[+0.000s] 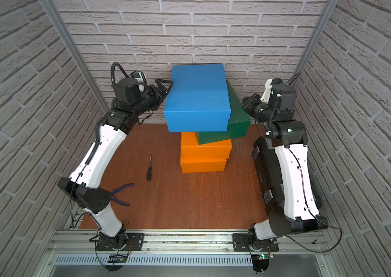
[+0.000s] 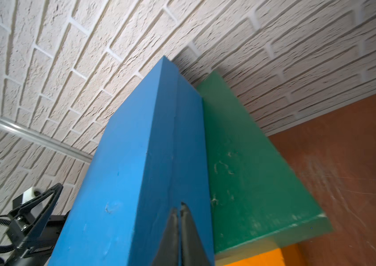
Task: Stack the shoeboxes
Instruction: Adjust the shoebox.
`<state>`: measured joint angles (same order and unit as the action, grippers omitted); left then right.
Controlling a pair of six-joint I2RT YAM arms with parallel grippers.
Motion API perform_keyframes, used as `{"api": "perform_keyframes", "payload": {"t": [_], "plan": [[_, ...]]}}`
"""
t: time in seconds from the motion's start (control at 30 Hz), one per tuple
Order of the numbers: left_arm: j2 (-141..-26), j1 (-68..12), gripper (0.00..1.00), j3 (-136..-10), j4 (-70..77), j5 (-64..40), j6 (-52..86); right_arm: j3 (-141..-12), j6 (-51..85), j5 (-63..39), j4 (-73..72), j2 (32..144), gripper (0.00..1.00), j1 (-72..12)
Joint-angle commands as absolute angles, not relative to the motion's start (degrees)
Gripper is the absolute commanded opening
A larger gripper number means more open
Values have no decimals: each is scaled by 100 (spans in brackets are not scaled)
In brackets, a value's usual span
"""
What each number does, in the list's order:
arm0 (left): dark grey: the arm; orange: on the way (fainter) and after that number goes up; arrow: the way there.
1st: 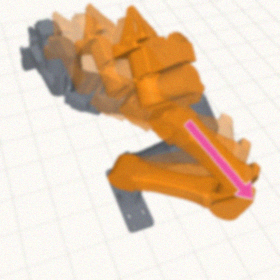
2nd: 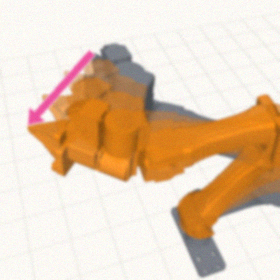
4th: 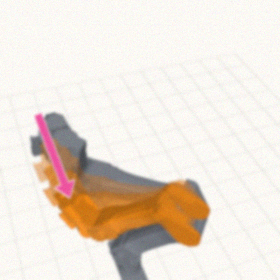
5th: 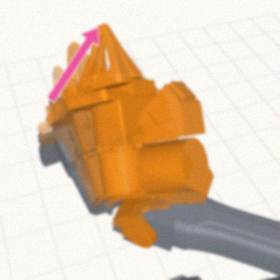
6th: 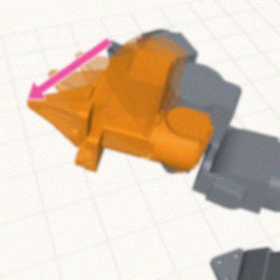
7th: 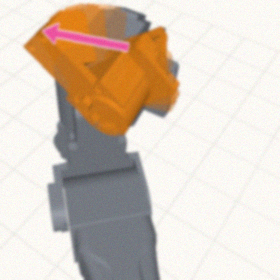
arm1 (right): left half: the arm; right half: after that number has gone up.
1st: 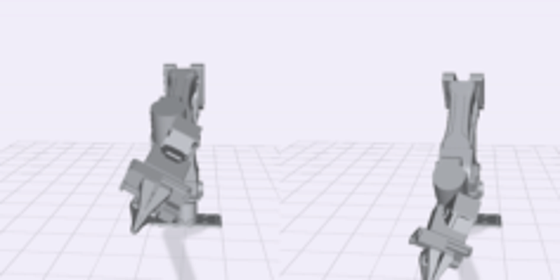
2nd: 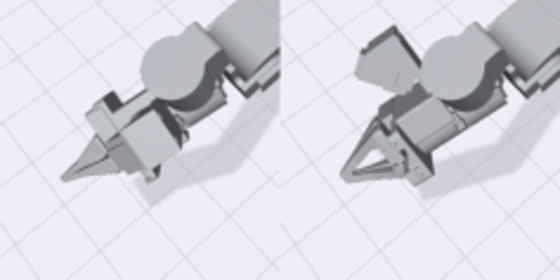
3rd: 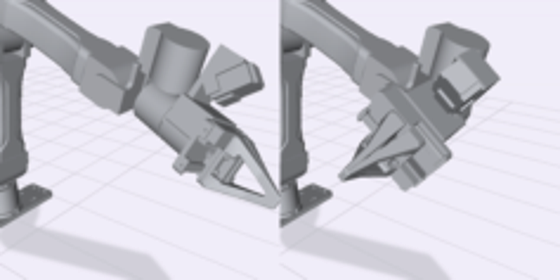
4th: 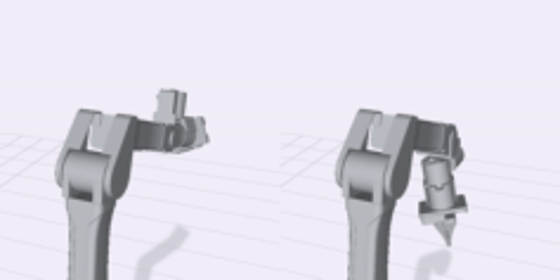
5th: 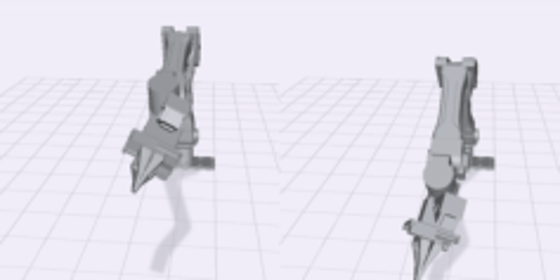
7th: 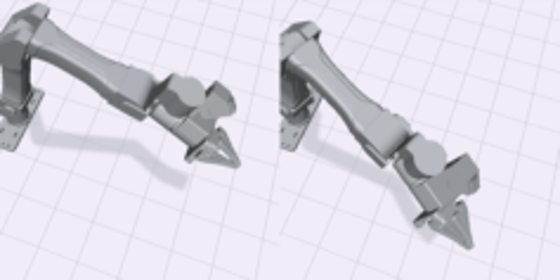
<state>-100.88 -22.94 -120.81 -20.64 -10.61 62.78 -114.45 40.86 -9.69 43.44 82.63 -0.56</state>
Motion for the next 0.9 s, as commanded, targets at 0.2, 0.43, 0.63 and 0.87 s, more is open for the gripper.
{"api": "perform_keyframes", "payload": {"t": [0.2, 0.43, 0.63, 0.87], "plan": [[-10298, -2423, 98, -12270, -1662, -1160, 6362, -11156, 3035, 652, 5003, 8418, 3, 101], [-10559, -2585, 98, -12699, -1764, -1145, 6372, -11606, 2716, 779, 5528, 9073, 3, 354], [-10749, -2667, 98, -12977, -1873, -1118, 6333, -11680, 2637, 671, 5559, 9322, 3, 559], [-10993, -2627, 98, -13359, -2091, -1134, 6302, -10751, 2871, -630, 4760, 9145, 3, 528]]}}
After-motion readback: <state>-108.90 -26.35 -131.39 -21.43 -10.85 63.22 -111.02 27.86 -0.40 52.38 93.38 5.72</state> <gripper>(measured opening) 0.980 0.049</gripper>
